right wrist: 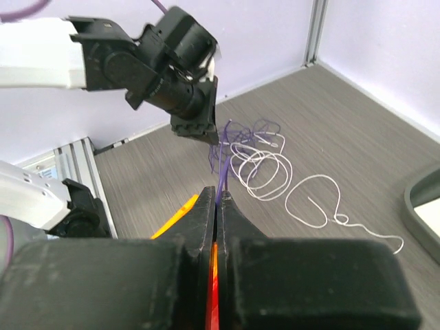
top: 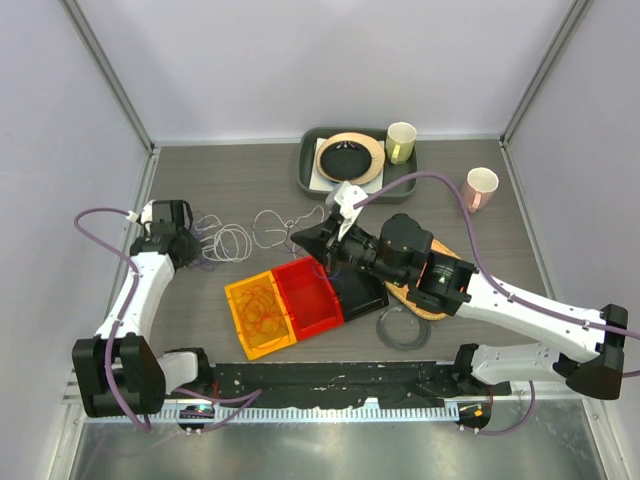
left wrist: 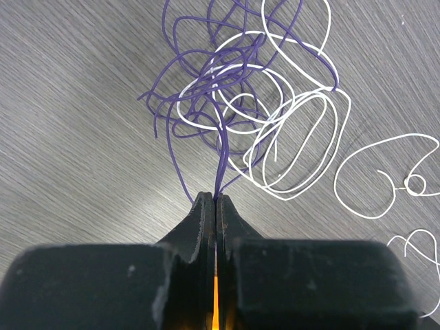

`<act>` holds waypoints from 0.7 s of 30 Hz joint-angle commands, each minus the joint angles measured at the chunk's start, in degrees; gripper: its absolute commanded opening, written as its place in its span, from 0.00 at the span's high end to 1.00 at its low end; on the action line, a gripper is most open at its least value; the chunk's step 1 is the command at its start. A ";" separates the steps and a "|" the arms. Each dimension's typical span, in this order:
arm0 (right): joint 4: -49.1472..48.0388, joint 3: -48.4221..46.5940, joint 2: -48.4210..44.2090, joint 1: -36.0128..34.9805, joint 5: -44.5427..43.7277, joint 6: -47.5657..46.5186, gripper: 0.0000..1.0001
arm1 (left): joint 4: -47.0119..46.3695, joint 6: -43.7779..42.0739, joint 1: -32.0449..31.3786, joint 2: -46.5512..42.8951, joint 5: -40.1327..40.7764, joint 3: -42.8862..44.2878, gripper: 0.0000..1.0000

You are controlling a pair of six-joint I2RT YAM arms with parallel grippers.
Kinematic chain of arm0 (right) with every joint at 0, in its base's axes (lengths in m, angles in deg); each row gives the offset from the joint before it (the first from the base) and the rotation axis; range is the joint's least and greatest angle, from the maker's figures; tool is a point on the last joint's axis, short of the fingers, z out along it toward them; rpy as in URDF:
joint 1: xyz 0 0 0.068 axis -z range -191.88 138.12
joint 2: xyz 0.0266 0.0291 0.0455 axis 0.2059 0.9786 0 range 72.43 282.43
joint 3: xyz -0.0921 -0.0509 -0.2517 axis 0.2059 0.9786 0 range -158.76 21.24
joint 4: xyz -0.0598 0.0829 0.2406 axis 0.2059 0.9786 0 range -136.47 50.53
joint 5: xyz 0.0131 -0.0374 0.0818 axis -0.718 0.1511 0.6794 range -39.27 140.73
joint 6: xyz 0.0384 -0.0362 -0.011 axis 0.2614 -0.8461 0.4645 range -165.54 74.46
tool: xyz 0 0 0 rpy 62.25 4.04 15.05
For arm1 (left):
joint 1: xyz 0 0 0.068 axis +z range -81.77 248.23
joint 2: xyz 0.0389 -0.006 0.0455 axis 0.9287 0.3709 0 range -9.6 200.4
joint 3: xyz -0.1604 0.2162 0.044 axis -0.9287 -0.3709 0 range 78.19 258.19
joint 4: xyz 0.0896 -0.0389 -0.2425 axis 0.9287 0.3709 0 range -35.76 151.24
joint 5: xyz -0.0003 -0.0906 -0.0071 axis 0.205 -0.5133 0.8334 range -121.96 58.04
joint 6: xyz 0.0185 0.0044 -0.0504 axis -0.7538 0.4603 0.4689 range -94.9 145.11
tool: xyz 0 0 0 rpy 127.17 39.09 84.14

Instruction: Untangle the cables

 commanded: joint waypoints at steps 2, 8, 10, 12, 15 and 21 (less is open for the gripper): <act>-2.26 -5.20 0.55 -2.97 -3.86 -4.48 0.99 | -2.00 0.33 0.40 -1.26 -0.30 -0.10 1.00; -2.26 -6.43 1.69 -4.12 -5.19 -5.37 0.99 | -2.00 0.24 0.32 -1.34 -0.21 -0.19 1.00; -2.53 -5.91 1.96 -4.21 -6.32 -5.46 0.99 | -2.00 0.24 0.40 -1.34 -0.12 -0.19 1.00; -2.88 -4.51 2.57 -4.21 -7.38 -5.29 0.99 | -2.00 0.15 0.40 -1.26 -0.12 -0.19 1.00; -4.01 -0.39 2.84 -4.21 -10.63 -4.24 0.99 | -1.92 0.15 0.32 -1.17 -0.03 -0.10 1.00; -7.61 9.63 3.10 -4.21 -15.99 2.43 0.99 | -2.44 0.24 0.40 -1.17 -0.65 -0.37 1.00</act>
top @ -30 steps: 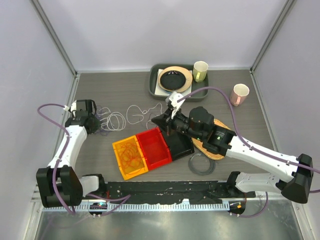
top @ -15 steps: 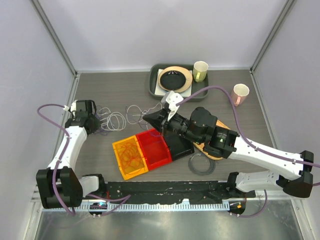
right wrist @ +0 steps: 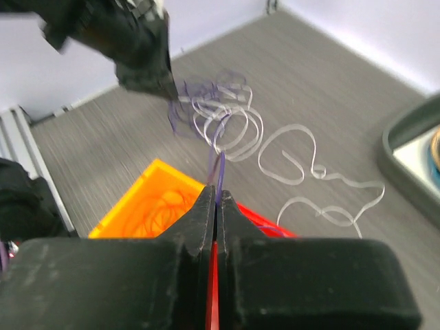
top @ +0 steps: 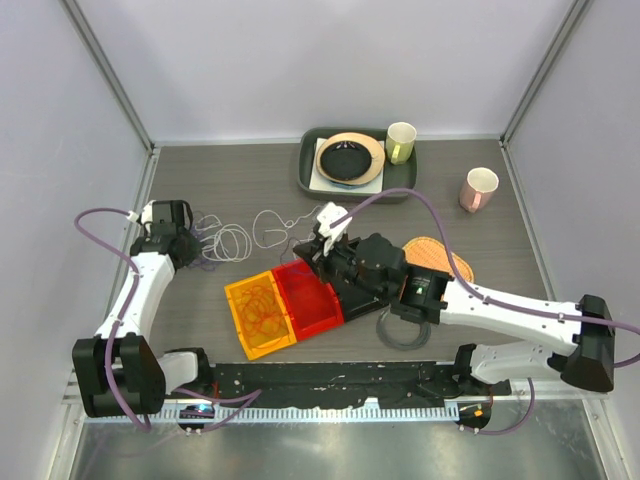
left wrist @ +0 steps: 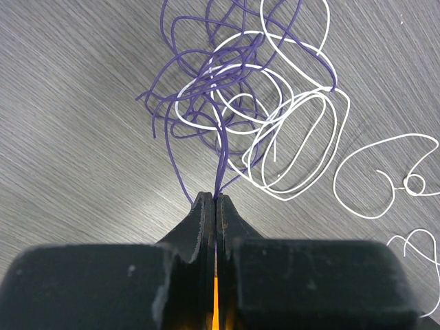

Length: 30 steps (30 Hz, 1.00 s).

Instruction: Untangle the cables

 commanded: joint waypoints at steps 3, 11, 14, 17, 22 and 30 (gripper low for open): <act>-6.75 10.05 1.94 -0.28 -6.67 8.38 0.99 | -2.03 0.35 0.40 -1.08 -1.20 -0.21 1.00; -5.09 10.78 11.79 -0.28 -9.22 13.22 0.99 | -2.82 0.09 0.40 -0.82 -2.87 -0.48 1.00; -2.90 9.37 15.56 -0.19 -9.84 14.97 0.99 | -2.99 0.00 0.49 -0.82 -3.04 -0.48 1.00; -1.23 9.01 18.55 -0.98 -10.63 16.91 0.99 | -2.91 -0.09 0.40 -0.99 -2.96 -0.48 1.00; 4.48 8.14 20.94 -3.70 -15.36 18.93 0.99 | -3.17 -0.18 0.40 -1.17 -3.13 -0.57 1.00; 5.45 8.14 16.46 -5.73 -14.76 17.01 0.72 | -3.35 -0.35 0.40 -0.64 -3.75 -0.39 1.00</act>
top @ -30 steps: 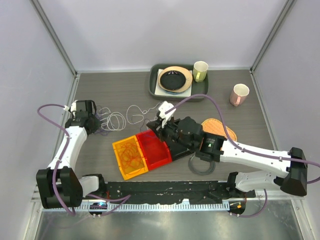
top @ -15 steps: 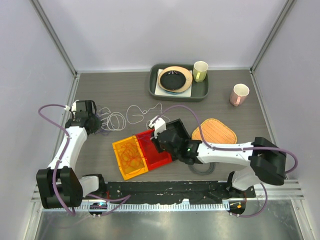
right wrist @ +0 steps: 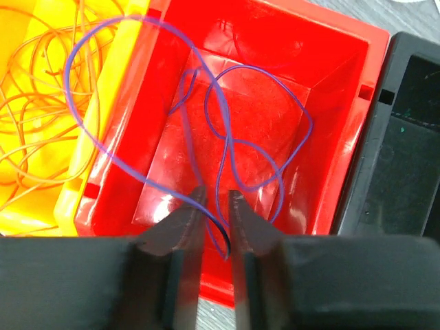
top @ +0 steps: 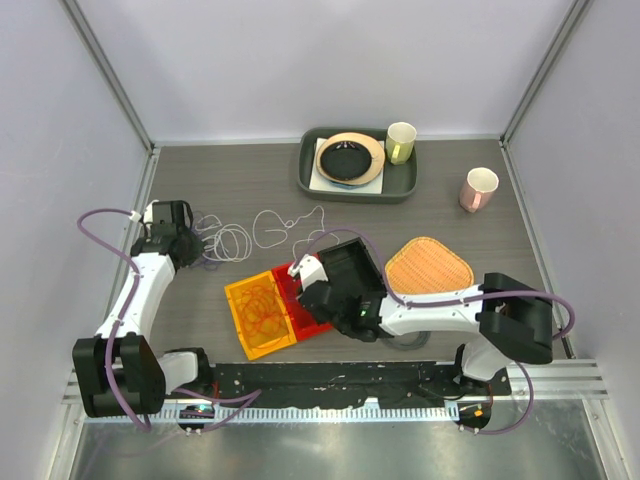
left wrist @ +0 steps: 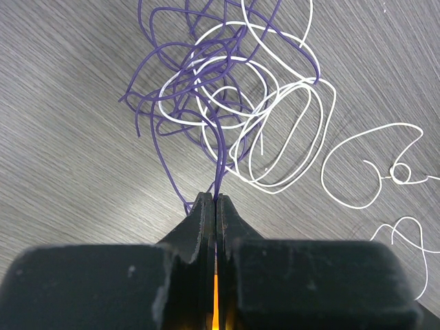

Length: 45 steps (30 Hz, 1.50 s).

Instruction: Untangle the cables

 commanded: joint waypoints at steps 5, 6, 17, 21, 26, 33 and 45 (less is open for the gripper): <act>-1.68 -3.17 -8.69 -0.44 1.82 -1.78 0.45 | -2.06 -0.46 0.29 -0.99 -0.53 0.05 1.00; -1.59 -3.43 -9.57 -0.52 2.26 -2.22 0.43 | -2.06 -0.55 0.29 -0.91 -0.62 0.05 1.00; -11.68 0.52 -20.13 0.44 0.83 -11.60 0.09 | -7.59 -2.84 0.47 -0.56 -17.56 1.18 1.00; -19.77 -0.69 -16.97 4.12 8.22 -14.70 0.09 | -10.13 0.41 0.21 -0.64 -24.60 3.91 1.00; -23.90 -3.78 -11.96 12.55 19.30 -13.47 0.11 | -14.18 1.47 -3.05 -3.36 -31.99 9.00 1.00; -32.61 -2.99 -10.46 14.42 29.74 -23.66 0.13 | -12.96 1.30 -9.72 -5.65 -28.59 16.91 1.00; -36.13 -13.27 -0.72 14.42 28.20 -23.75 0.23 | -11.46 1.47 -14.82 -5.47 -24.97 19.82 1.00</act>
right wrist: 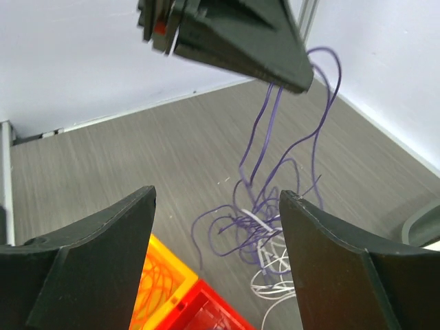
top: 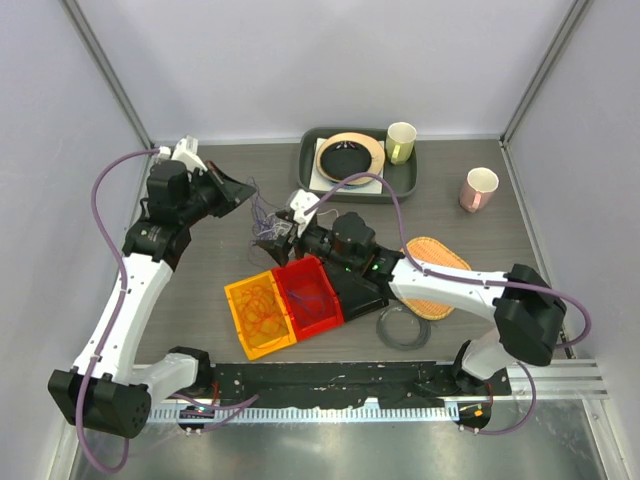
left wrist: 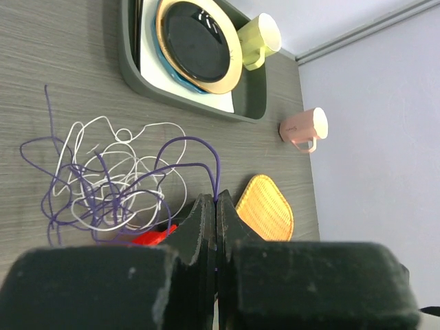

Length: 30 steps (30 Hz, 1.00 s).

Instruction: Untangle the cables

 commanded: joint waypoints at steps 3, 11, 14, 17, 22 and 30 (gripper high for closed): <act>-3.17 -7.77 5.47 -0.12 -3.51 0.25 0.27 | -0.71 -0.56 -0.70 -0.56 1.00 2.12 1.00; 2.37 -14.64 9.61 -0.12 -5.00 1.91 0.99 | 1.57 -3.64 -0.70 -2.58 2.84 0.54 1.00; 2.28 -14.37 8.38 -0.03 -8.68 2.97 0.99 | 3.07 -4.87 -0.70 -3.46 7.23 -0.52 0.46; 3.16 -14.55 7.58 0.41 -12.20 3.84 0.99 | 1.85 -5.40 -0.70 -5.30 9.79 -2.97 0.21; 4.75 -15.34 5.74 1.46 -15.02 5.17 0.99 | 2.45 -6.89 -0.70 -7.67 12.50 -6.05 0.00; 17.56 -28.68 5.47 2.69 -16.87 4.21 0.99 | -11.14 -13.66 -0.70 -13.12 4.10 -21.95 0.00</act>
